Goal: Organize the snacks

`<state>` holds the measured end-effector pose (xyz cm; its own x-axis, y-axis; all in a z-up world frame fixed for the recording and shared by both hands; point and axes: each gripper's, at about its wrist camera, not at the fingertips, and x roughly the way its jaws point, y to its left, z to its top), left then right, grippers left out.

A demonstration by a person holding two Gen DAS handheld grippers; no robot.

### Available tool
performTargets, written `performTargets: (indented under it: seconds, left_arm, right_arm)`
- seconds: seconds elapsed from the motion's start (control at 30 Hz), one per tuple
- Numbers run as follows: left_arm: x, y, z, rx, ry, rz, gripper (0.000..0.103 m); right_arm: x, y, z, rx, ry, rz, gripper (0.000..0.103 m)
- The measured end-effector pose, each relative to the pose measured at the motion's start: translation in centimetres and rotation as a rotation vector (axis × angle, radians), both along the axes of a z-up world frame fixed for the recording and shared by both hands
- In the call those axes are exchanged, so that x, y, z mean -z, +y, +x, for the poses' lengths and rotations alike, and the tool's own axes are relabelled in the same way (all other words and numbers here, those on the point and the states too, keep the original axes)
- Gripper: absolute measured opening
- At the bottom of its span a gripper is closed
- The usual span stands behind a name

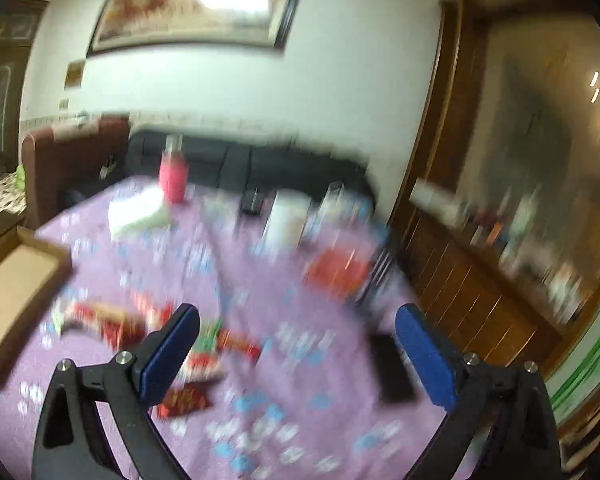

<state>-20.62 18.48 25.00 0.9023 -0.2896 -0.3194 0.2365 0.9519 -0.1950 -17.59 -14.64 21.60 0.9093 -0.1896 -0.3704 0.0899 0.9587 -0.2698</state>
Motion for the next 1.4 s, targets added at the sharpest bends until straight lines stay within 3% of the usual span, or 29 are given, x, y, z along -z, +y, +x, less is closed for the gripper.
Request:
performTargets:
  seconds: [0.13, 0.2, 0.27, 0.33, 0.43, 0.47, 0.5, 0.57, 0.63, 0.7, 0.83, 0.9, 1.13, 1.27, 1.4]
  left_arm:
    - [-2.3, 0.0, -0.9, 0.023, -0.047, -0.014, 0.086]
    - [-2.1, -0.8, -0.7, 0.027, -0.045, 0.004, 0.086]
    - [-1.8, -1.4, -1.1, 0.041, -0.051, 0.009, 0.086]
    - [-1.6, -1.4, -1.7, 0.057, -0.056, -0.018, 0.086]
    - [-1.4, -1.3, -2.4, 0.072, -0.051, -0.066, 0.086]
    - [-1.2, -1.3, -2.5, 0.073, -0.046, -0.072, 0.086]
    - [-1.1, -1.4, -2.7, 0.070, -0.045, -0.073, 0.086]
    - [-0.7, -1.9, -2.8, 0.063, -0.043, -0.069, 0.086]
    - [-0.4, -2.7, -2.8, 0.058, -0.042, -0.066, 0.086]
    - [-0.3, -3.4, -2.3, 0.056, -0.028, -0.074, 0.086]
    - [-1.5, -3.5, -2.6, 0.077, -0.025, -0.135, 0.086]
    - [-3.0, -2.6, -3.5, 0.065, -0.067, -0.140, 0.086]
    - [-9.9, 3.6, -7.2, 0.004, -0.197, -0.233, 0.086]
    - [-16.2, 8.3, -11.1, -0.214, -0.343, -0.086, 0.086]
    - [-22.4, 14.0, -13.1, -0.570, -0.392, 0.134, 0.086]
  right_arm:
    - [-5.2, 1.4, -3.6, 0.030, -0.197, -0.106, 0.100]
    - [-5.6, 2.0, -4.7, -0.017, -0.202, -0.147, 0.100]
    - [-5.3, 0.9, -5.0, -0.167, -0.092, 0.067, 0.100]
    - [-3.1, -1.7, -4.4, -0.284, 0.045, 0.414, 0.100]
    - [2.4, -5.5, -4.5, -0.264, 0.129, 0.839, 0.099]
    - [4.0, -6.5, -4.9, -0.247, 0.130, 0.934, 0.094]
    - [5.1, -7.0, -5.3, -0.219, 0.136, 0.960, 0.091]
    - [5.1, -7.4, -6.1, -0.136, 0.121, 0.782, 0.086]
    - [3.9, -7.6, -7.2, 0.029, 0.035, 0.460, 0.086]
    - [1.3, -9.4, -8.5, 0.151, -0.029, 0.341, 0.085]
    - [-6.1, -15.3, -12.5, 0.308, -0.162, 0.313, 0.081]
    - [-9.9, -16.8, -14.6, 0.371, -0.221, 0.253, 0.081]
    - [-24.5, -20.4, -21.6, 0.526, -0.423, 0.240, 0.080]
    - [-32.4, -20.4, -25.2, 0.629, -0.483, 0.174, 0.080]
    - [-39.1, -20.1, -27.1, 0.754, -0.493, 0.074, 0.080]
